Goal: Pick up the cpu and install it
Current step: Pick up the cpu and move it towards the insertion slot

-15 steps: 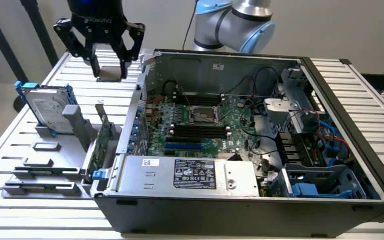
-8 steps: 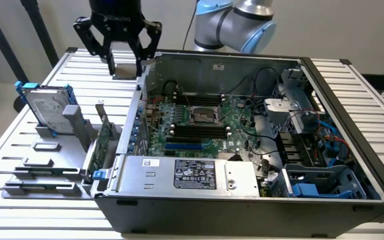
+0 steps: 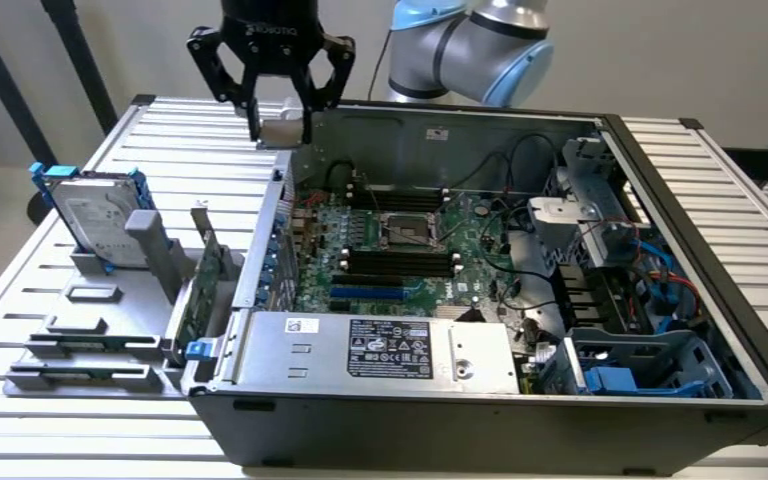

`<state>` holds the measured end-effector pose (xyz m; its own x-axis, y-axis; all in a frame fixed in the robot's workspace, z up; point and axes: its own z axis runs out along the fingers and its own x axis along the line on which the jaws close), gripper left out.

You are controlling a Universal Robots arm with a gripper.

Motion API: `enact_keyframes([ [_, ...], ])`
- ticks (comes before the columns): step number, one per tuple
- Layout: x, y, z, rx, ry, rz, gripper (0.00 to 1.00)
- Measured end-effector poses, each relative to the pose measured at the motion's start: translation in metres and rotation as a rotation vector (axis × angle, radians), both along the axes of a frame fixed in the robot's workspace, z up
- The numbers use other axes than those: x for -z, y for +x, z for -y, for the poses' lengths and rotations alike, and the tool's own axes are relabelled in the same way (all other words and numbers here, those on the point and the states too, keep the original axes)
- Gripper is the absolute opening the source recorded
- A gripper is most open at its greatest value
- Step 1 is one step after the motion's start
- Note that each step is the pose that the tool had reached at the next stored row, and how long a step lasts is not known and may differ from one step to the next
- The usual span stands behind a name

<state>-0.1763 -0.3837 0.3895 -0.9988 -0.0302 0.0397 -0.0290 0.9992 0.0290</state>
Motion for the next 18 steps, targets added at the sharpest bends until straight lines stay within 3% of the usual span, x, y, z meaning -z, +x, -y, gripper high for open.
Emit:
enact_keyframes([
  [8, 0.0024, 0.029, -0.02, 0.0, -0.0047, 0.0001, 0.55],
  [14, 0.0069, 0.054, -0.0342, 0.0, -0.0132, 0.0001, 0.55],
  [18, 0.011, 0.072, -0.0414, 0.0, -0.0197, 0.0001, 0.55],
])
